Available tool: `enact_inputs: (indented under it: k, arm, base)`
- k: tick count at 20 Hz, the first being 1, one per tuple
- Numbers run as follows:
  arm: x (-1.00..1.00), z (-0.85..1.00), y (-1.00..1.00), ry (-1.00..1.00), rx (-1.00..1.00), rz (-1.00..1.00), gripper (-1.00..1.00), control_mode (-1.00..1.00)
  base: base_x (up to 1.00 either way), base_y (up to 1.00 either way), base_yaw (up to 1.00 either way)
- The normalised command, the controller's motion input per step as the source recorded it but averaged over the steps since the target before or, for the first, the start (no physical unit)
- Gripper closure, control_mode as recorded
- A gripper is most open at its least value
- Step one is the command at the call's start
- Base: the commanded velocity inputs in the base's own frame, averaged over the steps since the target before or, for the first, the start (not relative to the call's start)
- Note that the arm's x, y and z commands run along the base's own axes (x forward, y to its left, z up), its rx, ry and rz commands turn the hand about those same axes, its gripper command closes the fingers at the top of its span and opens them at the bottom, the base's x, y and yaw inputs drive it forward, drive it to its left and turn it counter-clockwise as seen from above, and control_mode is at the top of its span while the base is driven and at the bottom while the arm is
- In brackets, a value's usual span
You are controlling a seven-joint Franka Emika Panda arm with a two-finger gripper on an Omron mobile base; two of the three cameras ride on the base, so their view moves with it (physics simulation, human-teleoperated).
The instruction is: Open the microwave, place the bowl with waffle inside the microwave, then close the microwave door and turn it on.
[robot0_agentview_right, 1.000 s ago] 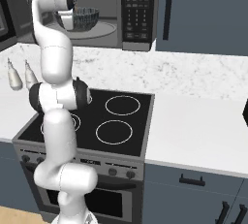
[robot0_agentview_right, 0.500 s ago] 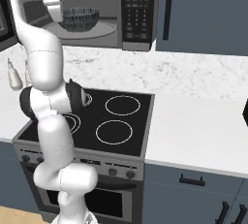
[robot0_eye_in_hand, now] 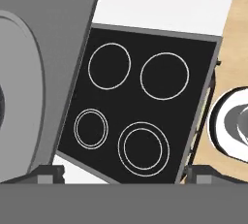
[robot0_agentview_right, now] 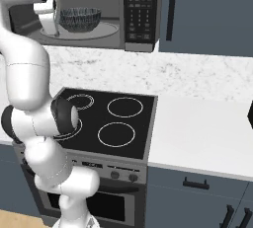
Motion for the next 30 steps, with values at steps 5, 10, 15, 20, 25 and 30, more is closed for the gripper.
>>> enact_inputs:
  k: [5, 10, 15, 20, 25, 30]
  arm:
    - [-1.00, -0.28, -0.20, -0.06, 0.00, 0.02, -1.00, -1.00]
    - [-1.00, 0.00, -0.05, -0.06, -0.10, 0.12, -1.00, -1.00]
    - [-1.00, 0.00, -0.02, -0.08, -0.36, 0.24, -1.00, -1.00]
    - [-1.00, 0.00, -0.04, -0.10, -0.45, 0.25, -1.00, -1.00]
    - [-0.99, 0.22, 0.00, -0.15, -0.34, 0.30, -1.00, -1.00]
    - [-1.00, 0.02, 0.07, -0.19, -0.31, 0.39, -1.00, -1.00]
  base:
    - [0.00, 0.00, 0.00]
    - [0.00, 0.00, 0.00]
    - [0.00, 0.00, 0.00]
    - [0.00, 0.00, 0.00]
    - [0.00, 0.00, 0.00]
    - [0.00, 0.00, 0.00]
